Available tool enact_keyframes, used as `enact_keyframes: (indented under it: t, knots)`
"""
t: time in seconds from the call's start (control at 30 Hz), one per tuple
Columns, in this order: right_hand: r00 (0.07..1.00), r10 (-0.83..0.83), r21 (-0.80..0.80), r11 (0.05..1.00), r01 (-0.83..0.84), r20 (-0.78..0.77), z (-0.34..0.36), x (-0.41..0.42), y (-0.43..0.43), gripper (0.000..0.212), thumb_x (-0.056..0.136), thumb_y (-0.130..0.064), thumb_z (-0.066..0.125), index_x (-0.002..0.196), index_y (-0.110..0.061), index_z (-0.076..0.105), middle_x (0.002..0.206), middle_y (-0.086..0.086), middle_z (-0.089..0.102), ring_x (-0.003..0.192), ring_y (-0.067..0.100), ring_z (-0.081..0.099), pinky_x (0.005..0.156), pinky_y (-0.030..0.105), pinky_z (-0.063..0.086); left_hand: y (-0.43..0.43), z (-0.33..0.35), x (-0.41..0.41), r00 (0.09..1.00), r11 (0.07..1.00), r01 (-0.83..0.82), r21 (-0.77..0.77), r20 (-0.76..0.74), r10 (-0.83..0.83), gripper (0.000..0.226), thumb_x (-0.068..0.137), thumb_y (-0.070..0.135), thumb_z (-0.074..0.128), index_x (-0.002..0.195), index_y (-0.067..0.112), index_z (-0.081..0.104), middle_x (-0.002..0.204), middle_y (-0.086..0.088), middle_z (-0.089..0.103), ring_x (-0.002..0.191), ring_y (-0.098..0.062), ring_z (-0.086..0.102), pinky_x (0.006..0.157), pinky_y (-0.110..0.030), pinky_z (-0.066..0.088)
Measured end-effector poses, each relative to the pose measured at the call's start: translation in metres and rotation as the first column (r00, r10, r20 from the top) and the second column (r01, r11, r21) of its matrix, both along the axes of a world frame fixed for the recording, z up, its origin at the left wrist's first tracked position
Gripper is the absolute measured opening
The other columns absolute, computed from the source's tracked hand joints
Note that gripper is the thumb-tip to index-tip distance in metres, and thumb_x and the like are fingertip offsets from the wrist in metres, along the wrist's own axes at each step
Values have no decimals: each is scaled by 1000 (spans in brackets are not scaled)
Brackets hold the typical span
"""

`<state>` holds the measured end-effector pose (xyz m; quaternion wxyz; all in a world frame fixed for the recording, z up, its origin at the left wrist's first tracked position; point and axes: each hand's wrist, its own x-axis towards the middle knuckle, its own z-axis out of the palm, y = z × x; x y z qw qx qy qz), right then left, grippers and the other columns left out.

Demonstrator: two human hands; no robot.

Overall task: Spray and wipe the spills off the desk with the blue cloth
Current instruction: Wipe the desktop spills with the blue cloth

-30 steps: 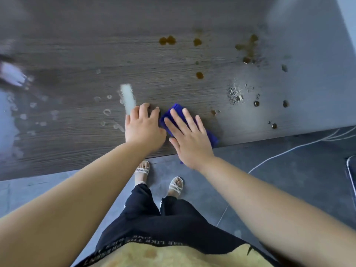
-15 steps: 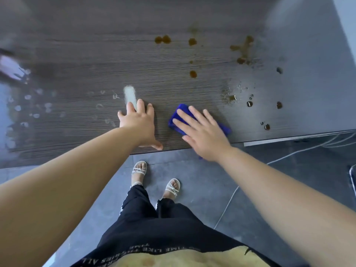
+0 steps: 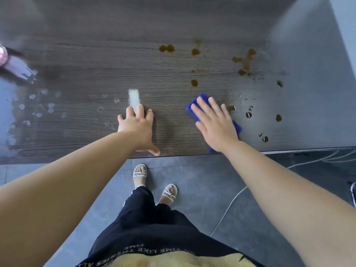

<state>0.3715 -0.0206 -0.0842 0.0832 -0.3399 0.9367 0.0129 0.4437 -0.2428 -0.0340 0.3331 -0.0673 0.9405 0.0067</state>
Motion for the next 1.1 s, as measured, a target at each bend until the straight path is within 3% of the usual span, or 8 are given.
enact_keyframes:
  t: [0.13,0.37,0.57,0.67,0.77,0.9,1.0,1.1]
  knots:
    - [897,-442,-36,896,442,4,-2,11,-53,57,100,-43,26,151,-23,9,160,2,1,146,29,0,117,48,3,2,0,0,1000,1000,-21,18,-17,21,126,52,68,76,146,16,12,148,-10,13,136,-36,15,111,-53,26]
    - [961,273,17,962,-273,-32,-3,-4,-18,53,94,-39,29,144,-21,37,152,3,34,138,31,32,110,54,26,-14,4,-4,983,965,-157,211,-56,172,93,66,60,72,141,24,31,144,-4,22,132,-31,21,99,-46,38]
    - [864,-502,-70,861,503,28,-1,-8,-88,56,100,-42,27,151,-23,14,160,1,6,146,29,3,116,49,3,-35,5,-41,961,965,-175,194,-179,210,82,70,59,68,137,24,35,142,-6,27,130,-32,24,103,-47,33]
    - [992,-121,-72,990,123,35,0,21,-98,57,96,-44,24,148,-21,27,157,5,20,144,32,17,114,53,17,-56,-2,-56,955,970,-185,156,-204,215,103,60,64,73,144,28,26,147,-5,21,136,-32,16,112,-49,24]
    - [965,261,-18,965,-261,3,-2,-1,-58,53,94,-40,32,144,-23,35,152,2,34,138,30,33,110,51,27,-76,-5,-67,950,969,-188,159,-222,221,109,55,63,78,145,30,24,146,-4,21,137,-29,15,113,-46,22]
    - [982,-189,-12,982,189,2,-2,-49,-57,51,100,-38,28,149,-25,21,158,1,17,145,29,15,115,53,18,-90,-7,-71,949,962,-214,169,-197,246,118,50,65,79,146,32,19,149,-3,18,140,-30,11,114,-47,21]
    - [831,-555,-45,830,556,32,0,-48,-107,56,100,-42,25,151,-24,11,160,0,2,146,28,1,116,48,2,-90,-9,-74,957,966,-209,150,-170,233,120,48,67,79,146,31,20,148,-4,19,137,-31,15,112,-48,24]
    - [963,-265,-71,961,267,45,1,-18,-132,57,97,-43,27,150,-21,22,159,5,15,145,33,11,115,53,11,-90,-10,-77,964,974,-189,128,-164,208,117,47,69,78,144,30,24,145,-6,21,132,-32,20,108,-49,29]
